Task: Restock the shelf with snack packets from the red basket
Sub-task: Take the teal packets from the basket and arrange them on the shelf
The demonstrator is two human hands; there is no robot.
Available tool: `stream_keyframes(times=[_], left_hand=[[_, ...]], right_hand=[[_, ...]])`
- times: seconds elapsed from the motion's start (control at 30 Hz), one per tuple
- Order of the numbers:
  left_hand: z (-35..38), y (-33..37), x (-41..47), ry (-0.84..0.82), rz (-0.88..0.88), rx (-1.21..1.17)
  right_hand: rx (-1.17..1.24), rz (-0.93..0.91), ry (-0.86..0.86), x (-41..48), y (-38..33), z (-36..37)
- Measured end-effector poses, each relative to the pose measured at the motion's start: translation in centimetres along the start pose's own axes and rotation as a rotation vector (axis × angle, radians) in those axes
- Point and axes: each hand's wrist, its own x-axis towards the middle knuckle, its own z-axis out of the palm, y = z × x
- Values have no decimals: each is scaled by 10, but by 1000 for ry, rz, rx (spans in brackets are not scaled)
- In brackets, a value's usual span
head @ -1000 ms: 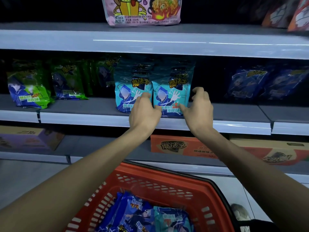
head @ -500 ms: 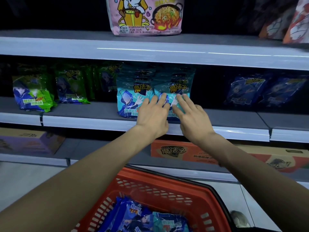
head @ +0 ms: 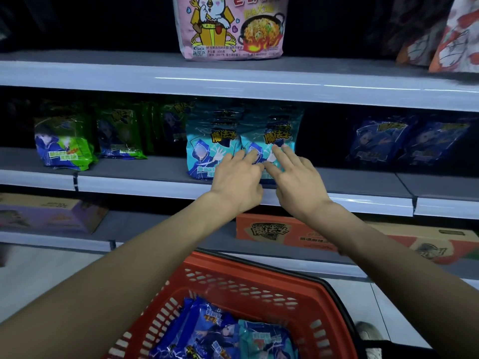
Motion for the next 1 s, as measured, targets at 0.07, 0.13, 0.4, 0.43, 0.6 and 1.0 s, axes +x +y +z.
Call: stream_keyframes(times=[0.07,0.13,0.4,0.43,0.6,1.0], left_hand=[[-7,-2,-14,-17,-102,-244],[-13,-6,-30,-65,-278,-612],[-13,-17,-114,-158,-606,-1397],[-13,-18,-124,-165,-621,-1437],[-10,-19,-156,-189,-660,-1495],[-4,-29,-189,-217,-641,-1486]], right_hand=[[76,36,8,-7,-7,-11],[261,119,-21,-18,-17,-23],[1331,677,-188,-72,-72,-37],[1382,686,-205,-78,-77,-37],[1407,688,-297,-111,-97,-18],[335,62,-1016,-248,-156,74]])
